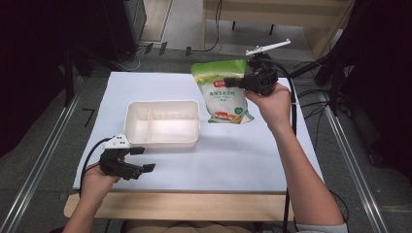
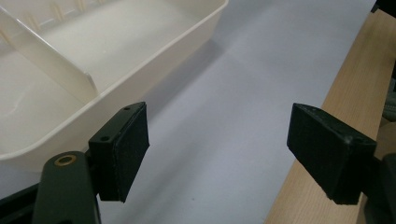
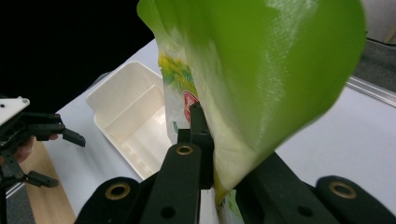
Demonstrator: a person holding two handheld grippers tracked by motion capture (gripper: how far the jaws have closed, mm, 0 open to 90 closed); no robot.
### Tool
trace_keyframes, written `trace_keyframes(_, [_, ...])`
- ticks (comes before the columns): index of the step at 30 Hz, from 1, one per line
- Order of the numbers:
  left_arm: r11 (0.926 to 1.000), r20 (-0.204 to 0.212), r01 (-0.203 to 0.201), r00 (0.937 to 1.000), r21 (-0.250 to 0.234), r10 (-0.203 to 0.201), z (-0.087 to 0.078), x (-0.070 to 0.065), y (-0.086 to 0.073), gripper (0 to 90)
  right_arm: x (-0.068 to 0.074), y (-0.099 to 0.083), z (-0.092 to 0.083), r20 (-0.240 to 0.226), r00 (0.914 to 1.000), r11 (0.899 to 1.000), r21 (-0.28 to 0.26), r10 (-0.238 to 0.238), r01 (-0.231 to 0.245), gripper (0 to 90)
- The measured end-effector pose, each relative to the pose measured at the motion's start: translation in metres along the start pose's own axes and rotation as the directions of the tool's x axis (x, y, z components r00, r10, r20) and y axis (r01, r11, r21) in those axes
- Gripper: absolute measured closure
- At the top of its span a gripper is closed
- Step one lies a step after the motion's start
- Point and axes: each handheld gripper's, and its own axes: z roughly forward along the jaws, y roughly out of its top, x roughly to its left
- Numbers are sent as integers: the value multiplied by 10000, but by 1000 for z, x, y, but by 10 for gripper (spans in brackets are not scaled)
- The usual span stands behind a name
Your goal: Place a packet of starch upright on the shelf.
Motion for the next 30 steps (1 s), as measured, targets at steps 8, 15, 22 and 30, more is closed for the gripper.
trace_keyframes(8, [10000,52,-2,10000,-50,2,1,-1,0,215,14,26,1,-7,9998,9997,-67,-222,222,896])
trace_keyframes(15, [9999,73,-64,10000,-136,65,1,-1,0,216,26,43,10,-192,9992,9994,-42,-338,337,896])
trace_keyframes(22, [9999,69,-52,10000,-162,53,0,-1,0,216,42,59,26,-343,9980,9986,11,-527,527,896])
trace_keyframes(30, [9999,65,27,10000,-152,-26,-1,1,0,216,63,76,51,-472,9960,9968,197,-762,772,896])
